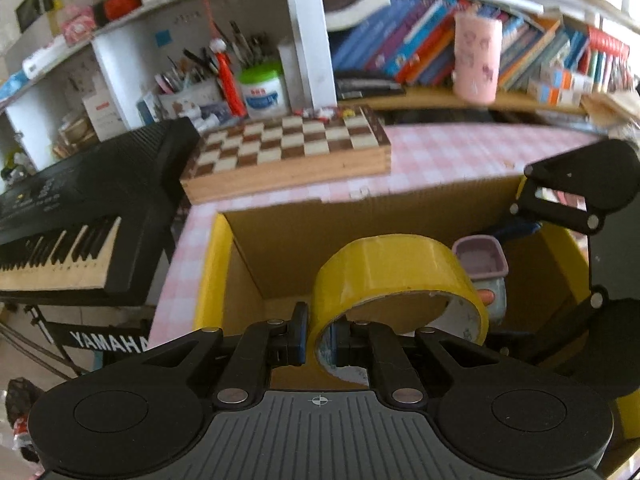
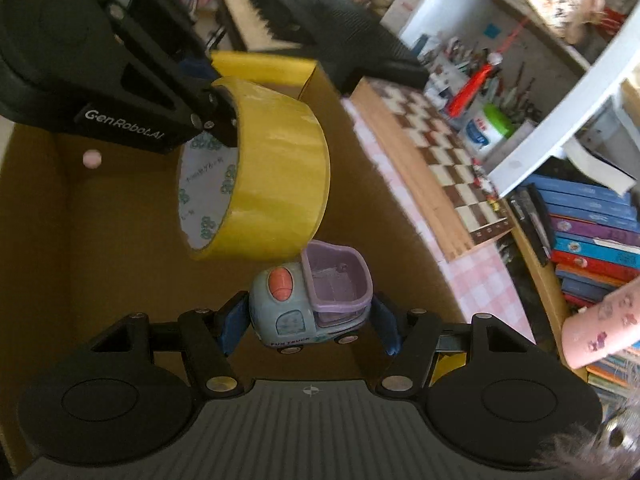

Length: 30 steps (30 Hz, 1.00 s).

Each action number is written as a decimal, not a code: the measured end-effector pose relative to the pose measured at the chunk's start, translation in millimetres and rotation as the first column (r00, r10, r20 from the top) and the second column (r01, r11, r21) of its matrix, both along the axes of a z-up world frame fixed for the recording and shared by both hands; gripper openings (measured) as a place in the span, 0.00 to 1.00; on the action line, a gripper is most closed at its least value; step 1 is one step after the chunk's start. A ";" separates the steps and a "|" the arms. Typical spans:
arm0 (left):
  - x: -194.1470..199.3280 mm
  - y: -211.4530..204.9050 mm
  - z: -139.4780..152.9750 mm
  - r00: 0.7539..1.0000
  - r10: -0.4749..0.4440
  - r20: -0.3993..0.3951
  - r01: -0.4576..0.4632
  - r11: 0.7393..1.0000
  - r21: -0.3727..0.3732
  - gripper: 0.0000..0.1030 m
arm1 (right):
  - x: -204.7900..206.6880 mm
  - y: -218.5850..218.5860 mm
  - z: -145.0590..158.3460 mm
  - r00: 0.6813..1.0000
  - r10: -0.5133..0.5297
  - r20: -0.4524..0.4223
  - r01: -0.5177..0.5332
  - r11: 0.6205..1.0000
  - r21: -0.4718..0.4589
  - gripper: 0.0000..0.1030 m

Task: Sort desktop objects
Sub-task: 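Carry the truck and tape roll with both grippers over the yellow box, then open both grippers to drop the truck and tape roll into the box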

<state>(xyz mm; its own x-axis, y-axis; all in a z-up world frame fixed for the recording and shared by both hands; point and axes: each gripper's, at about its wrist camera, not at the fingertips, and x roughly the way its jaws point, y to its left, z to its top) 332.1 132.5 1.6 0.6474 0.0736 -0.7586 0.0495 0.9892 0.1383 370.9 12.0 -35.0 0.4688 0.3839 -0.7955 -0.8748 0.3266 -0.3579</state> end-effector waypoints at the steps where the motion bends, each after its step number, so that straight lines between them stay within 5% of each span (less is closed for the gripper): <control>1: 1.1 -0.8 -2.8 1.000 -0.005 -0.014 0.005 1.000 0.003 0.11 | 1.5 0.3 -3.2 1.000 0.008 -0.007 -0.008 1.000 -0.014 0.60; 9: 5.2 -6.4 -27.1 0.993 -0.034 -0.112 0.037 0.999 0.023 0.12 | 4.3 -6.5 -17.2 0.996 0.039 -0.082 -0.044 0.997 -0.058 0.60; 16: 1.5 -14.0 -25.7 0.993 -0.066 -0.094 0.070 0.997 0.036 0.22 | 1.6 -7.5 -14.4 0.997 0.029 -0.072 -0.033 0.998 -0.050 0.60; 19: -3.0 -15.8 -19.8 0.997 -0.057 -0.043 0.058 0.998 0.034 0.36 | 1.2 -6.2 -13.9 0.998 0.025 -0.060 -0.028 0.998 -0.056 0.60; 21: -9.0 -15.3 -11.7 0.999 -0.030 0.027 0.030 0.999 0.022 0.66 | -0.3 -6.2 -13.4 0.999 0.021 -0.048 -0.023 0.998 -0.051 0.62; 30: -35.1 -14.1 21.3 0.981 0.031 0.192 -0.033 0.999 0.006 0.73 | -11.5 -30.0 16.2 0.996 -0.084 0.025 0.081 0.992 0.094 0.69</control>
